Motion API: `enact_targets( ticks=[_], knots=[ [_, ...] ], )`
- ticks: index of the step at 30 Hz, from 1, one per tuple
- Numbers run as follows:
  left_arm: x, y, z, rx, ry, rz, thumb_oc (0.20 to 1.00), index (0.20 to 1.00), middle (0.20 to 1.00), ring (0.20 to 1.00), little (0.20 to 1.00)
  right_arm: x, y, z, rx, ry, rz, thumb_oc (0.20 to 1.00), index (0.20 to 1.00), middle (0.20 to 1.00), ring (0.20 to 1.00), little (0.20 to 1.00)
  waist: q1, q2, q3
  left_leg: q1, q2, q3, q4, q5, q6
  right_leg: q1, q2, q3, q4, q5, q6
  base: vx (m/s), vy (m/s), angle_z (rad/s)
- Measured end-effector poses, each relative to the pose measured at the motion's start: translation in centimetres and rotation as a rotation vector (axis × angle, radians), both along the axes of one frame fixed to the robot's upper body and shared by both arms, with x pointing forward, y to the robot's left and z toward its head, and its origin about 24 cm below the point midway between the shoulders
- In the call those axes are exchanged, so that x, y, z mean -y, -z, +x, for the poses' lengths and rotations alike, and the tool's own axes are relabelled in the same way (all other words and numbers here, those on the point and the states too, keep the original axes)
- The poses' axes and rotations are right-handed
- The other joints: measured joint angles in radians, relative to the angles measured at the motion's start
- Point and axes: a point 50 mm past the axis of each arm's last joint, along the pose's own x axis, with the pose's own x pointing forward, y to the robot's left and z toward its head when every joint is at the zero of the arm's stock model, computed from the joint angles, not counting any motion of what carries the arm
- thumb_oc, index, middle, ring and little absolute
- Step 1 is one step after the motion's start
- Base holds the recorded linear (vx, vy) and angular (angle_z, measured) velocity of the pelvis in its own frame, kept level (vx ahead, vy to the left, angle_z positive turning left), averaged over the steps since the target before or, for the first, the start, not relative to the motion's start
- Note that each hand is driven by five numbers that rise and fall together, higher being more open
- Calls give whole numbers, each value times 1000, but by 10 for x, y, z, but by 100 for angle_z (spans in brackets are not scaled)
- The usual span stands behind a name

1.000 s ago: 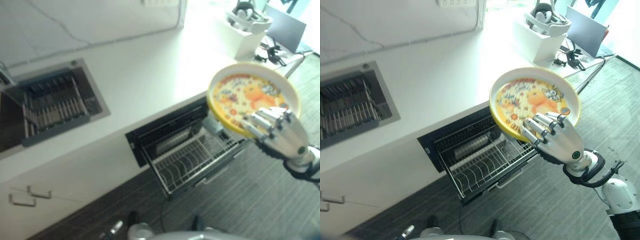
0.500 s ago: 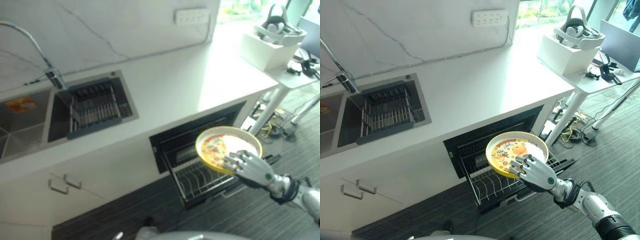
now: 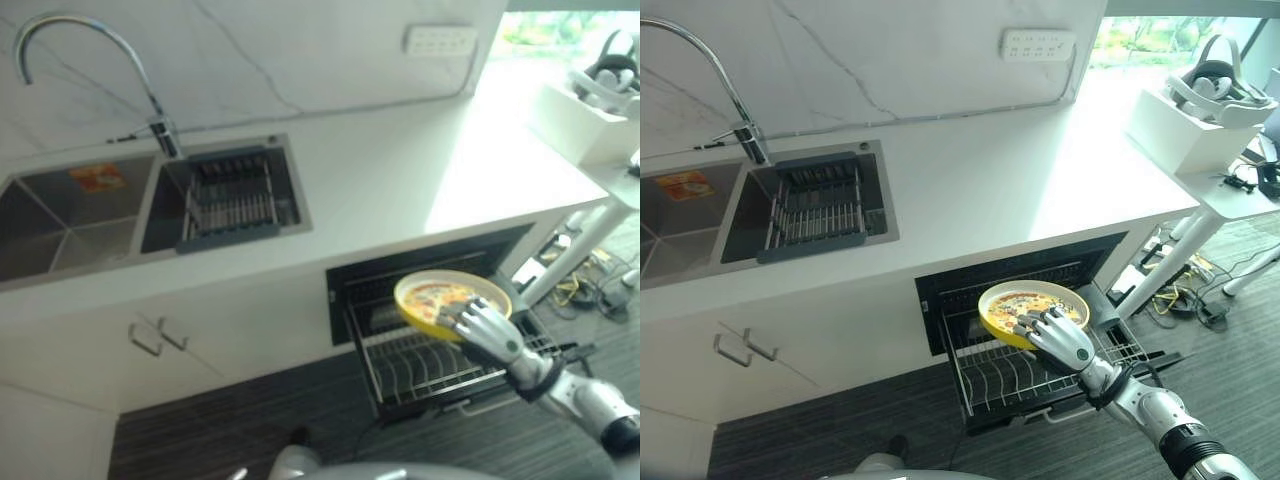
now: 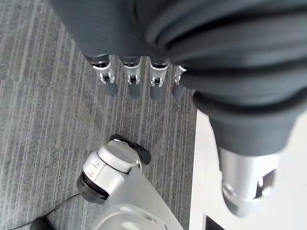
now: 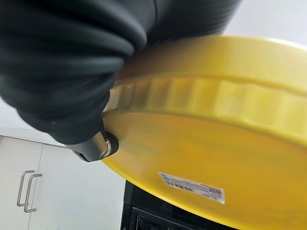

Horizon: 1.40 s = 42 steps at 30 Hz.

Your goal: Place the dishes in the dishwasher.

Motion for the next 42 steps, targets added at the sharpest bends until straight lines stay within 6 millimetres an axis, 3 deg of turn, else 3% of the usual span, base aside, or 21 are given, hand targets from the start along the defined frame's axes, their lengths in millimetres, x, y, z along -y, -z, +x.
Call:
enact_targets(
  ticks=[3,11,16,20,23,29,34,36,38,42],
  knots=[
    [-1,-1,5,21,7,1,1000,1000,1000,1000,1000,0,7,9,-25,124,83,200,200,200,200,200,27,-4,10,3,-3,-17,0,1,0,18,0,-22,0,-4,4,76,-7,20],
    [-12,-6,0,16,15,25,1000,1000,1000,1000,1000,15,20,16,-104,264,3,200,200,200,200,200,107,14,61,-8,-12,-72,0,7,-1,42,0,-79,0,-20,5,36,-35,21],
    [-13,-7,4,36,26,20,1000,1000,1000,1000,1000,22,21,22,-122,323,-29,200,200,200,200,200,128,10,85,-6,-13,-97,0,10,-6,64,3,-107,0,-26,7,16,-52,15],
    [-11,-7,7,43,58,18,1000,1000,1000,1000,1000,14,21,37,-119,359,3,200,200,200,200,200,145,4,98,-10,-18,-116,0,11,-8,74,3,-129,0,-31,10,11,-46,15],
    [-12,-7,11,54,72,22,1000,1000,1000,1000,1000,13,28,38,-145,383,-8,200,200,200,200,200,165,12,115,-20,-21,-125,0,14,-7,72,2,-138,0,-32,10,-1,-27,11],
    [-14,-9,20,87,80,28,1000,1000,1000,1000,1000,25,34,37,-189,452,-53,200,200,200,200,200,167,62,145,-44,-28,-148,3,21,-6,64,1,-161,2,-32,9,-68,4,10],
    [-5,-9,44,144,130,-2,1000,1000,1000,1000,1000,36,17,55,-158,500,-38,200,200,200,200,200,165,95,195,-97,-30,-152,22,29,-6,26,3,-157,5,-24,3,-105,1,6],
    [-7,-10,47,157,131,3,1000,1000,1000,1000,1000,35,15,58,-158,501,-25,200,200,200,200,200,165,80,205,-97,-32,-151,21,29,-6,26,1,-157,5,-25,2,-104,-16,3],
    [-6,-12,62,195,143,2,1000,1000,1000,1000,1000,34,7,69,-140,508,-25,200,200,200,200,200,166,65,235,-109,-31,-151,23,29,-6,16,2,-156,5,-25,2,-164,-52,1],
    [-4,-21,103,311,143,-7,1000,1000,1000,1000,1000,37,-6,85,-141,538,-11,200,200,200,200,200,164,81,280,-148,-31,-151,36,36,-7,-17,4,-152,6,-18,-4,-115,-44,0]
  ],
)
